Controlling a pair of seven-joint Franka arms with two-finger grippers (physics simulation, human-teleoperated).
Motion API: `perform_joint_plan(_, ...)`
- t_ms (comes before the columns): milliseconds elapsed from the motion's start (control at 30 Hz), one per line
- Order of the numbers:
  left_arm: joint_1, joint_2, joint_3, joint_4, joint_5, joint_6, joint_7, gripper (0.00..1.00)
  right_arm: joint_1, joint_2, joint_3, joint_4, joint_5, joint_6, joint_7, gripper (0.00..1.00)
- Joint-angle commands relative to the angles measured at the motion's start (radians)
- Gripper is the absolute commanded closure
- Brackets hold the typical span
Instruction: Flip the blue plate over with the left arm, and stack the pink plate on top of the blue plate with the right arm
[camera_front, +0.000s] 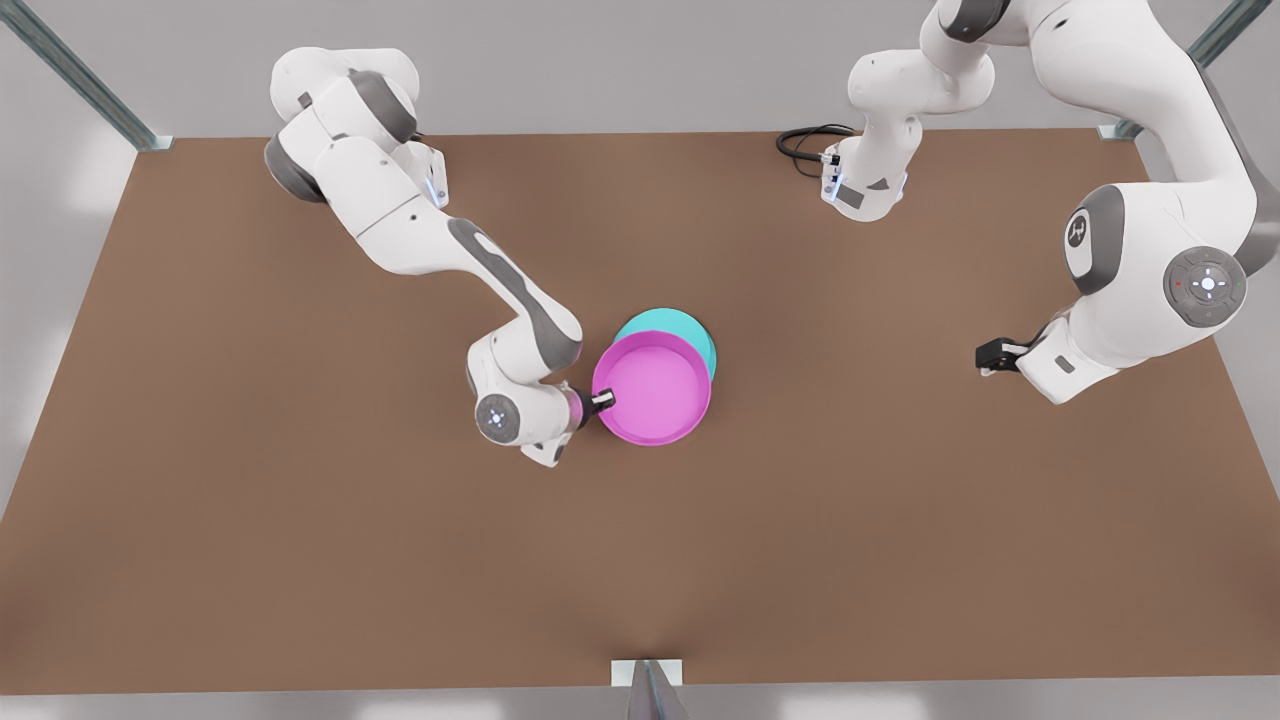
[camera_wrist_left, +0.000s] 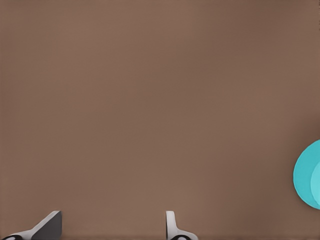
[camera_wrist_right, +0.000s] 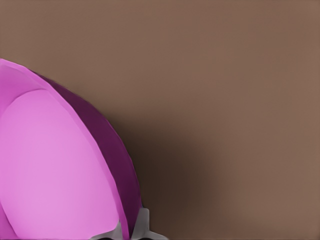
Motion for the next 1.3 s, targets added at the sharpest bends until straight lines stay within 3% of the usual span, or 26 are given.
perform_joint_plan(0, 0.000, 0.000, 0.000, 0.000, -0.001, 0.000, 0.002, 0.00, 0.000, 0.000, 0.000, -0.010, -0.009, 0.008, 0.003, 0.79)
perform_joint_plan(133, 0.000, 0.000, 0.000, 0.000, -0.001, 0.000, 0.000, 0.00, 0.001, -0.025, 0.002, -0.082, -0.009, 0.031, 0.003, 0.79)
perform_joint_plan(400, 0.000, 0.000, 0.000, 0.000, 0.001, -0.002, 0.000, 0.00, -0.006, -0.034, 0.003, -0.020, -0.017, -0.050, 0.000, 0.79)
perform_joint_plan(1133, -0.003, -0.002, 0.000, 0.000, -0.001, -0.009, -0.002, 0.00, 0.090, -0.117, 0.017, -0.187, -0.078, 0.146, 0.035, 0.78)
perform_joint_plan(1167, -0.003, -0.002, 0.000, 0.000, -0.001, -0.009, -0.002, 0.00, 0.090, -0.117, 0.017, -0.185, -0.076, 0.146, 0.034, 0.49)
perform_joint_plan(1200, -0.003, -0.002, 0.000, 0.000, -0.001, -0.009, -0.002, 0.00, 0.090, -0.117, 0.017, -0.184, -0.073, 0.148, 0.034, 0.00)
perform_joint_plan(1267, -0.003, -0.002, 0.000, 0.000, 0.001, -0.009, -0.002, 0.00, 0.090, -0.117, 0.017, -0.178, -0.072, 0.148, 0.029, 0.00)
